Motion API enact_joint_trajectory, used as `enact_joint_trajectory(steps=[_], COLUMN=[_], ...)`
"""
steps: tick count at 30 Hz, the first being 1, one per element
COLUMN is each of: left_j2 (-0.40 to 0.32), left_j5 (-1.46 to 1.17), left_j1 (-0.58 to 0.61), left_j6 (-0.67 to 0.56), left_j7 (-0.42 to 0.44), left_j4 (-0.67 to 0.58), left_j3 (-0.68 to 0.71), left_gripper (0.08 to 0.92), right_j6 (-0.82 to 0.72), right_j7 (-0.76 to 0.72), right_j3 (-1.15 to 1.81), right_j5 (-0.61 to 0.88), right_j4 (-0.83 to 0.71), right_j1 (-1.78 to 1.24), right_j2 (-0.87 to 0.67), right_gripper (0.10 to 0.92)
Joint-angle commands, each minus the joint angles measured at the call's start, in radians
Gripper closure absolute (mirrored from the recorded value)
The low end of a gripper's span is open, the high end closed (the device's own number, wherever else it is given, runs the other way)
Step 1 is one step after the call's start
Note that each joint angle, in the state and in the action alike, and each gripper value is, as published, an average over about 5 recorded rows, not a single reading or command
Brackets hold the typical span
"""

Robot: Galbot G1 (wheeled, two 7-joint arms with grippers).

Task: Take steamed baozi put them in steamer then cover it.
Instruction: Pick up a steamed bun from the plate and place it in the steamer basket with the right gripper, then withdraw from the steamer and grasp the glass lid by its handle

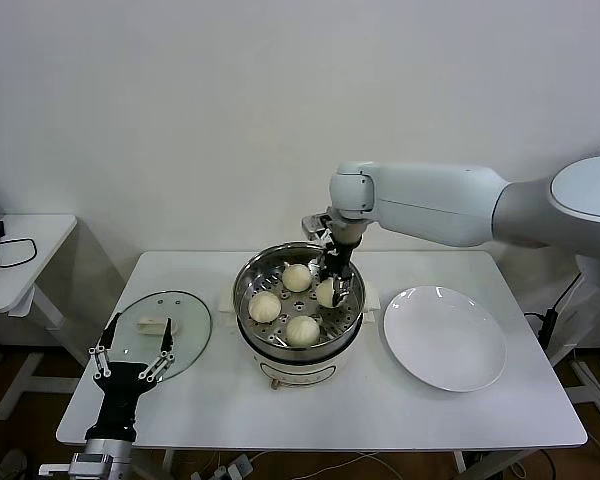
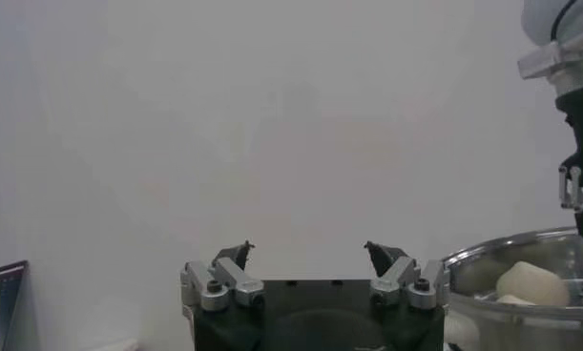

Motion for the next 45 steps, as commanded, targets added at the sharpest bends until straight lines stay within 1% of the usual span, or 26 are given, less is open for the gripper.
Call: enact_joint_trajectory(steps=[1,7,11,20,22,26,28,30,31,33,35,37,38,41,45], left_j2=[0.002,0.003,0.003,0.003,0.003,0.005,0.005,0.006,0.007,0.012,0.018,0.022,0.024,0.031,0.041], left_j5=[0.0,0.0,0.0,0.001,0.002,0.008,0.022,0.057,0.085,0.153,0.229,0.282,0.296,0.32,0.347], left_j1=[0.007,0.011,0.01,0.006,0.005,0.0,-0.007,-0.018,-0.024,-0.036,-0.049,-0.064,-0.071,-0.09,-0.111], left_j6=[-0.006,-0.011,-0.011,-0.008,-0.007,-0.004,-0.001,0.011,0.023,0.047,0.066,0.077,0.084,0.103,0.119], left_j7=[0.0,0.0,0.0,0.0,-0.001,-0.002,-0.005,-0.015,-0.027,-0.061,-0.099,-0.124,-0.13,-0.138,-0.139], left_j4=[-0.002,-0.001,0.0,0.005,0.006,0.008,0.011,0.013,0.013,0.012,0.012,0.014,0.015,0.02,0.034], left_j3=[-0.007,-0.014,-0.011,-0.006,-0.005,-0.004,-0.003,-0.001,0.0,0.006,0.013,0.017,0.017,0.016,0.014], left_gripper=[0.177,0.177,0.177,0.177,0.177,0.177,0.177,0.177,0.177,0.177,0.177,0.177,0.177,0.177,0.177], right_j6=[-0.001,-0.001,0.001,0.006,0.011,0.051,0.076,0.113,0.136,0.195,0.258,0.313,0.336,0.416,0.51], right_j7=[0.007,0.005,0.001,0.0,-0.002,0.001,0.043,0.158,0.269,0.541,0.854,1.091,1.182,1.349,1.485], right_j3=[0.004,0.006,0.008,0.044,0.081,0.188,0.248,0.312,0.338,0.369,0.381,0.415,0.441,0.596,0.884], right_j5=[-0.032,-0.045,-0.053,-0.058,-0.061,-0.065,-0.052,-0.016,0.007,0.046,0.063,0.062,0.058,0.035,0.015], right_j4=[-0.032,-0.036,-0.039,-0.01,0.007,0.078,0.135,0.201,0.241,0.318,0.388,0.436,0.454,0.48,0.494], right_j1=[-0.042,-0.043,-0.041,-0.034,-0.032,-0.022,-0.018,-0.025,-0.033,-0.055,-0.091,-0.156,-0.195,-0.369,-0.668], right_j2=[0.019,0.019,0.018,0.001,-0.021,-0.102,-0.163,-0.232,-0.273,-0.347,-0.42,-0.489,-0.523,-0.604,-0.643], right_gripper=[0.395,0.388,0.366,0.227,0.208,0.203,0.203,0.203,0.203,0.203,0.203,0.203,0.203,0.203,0.203])
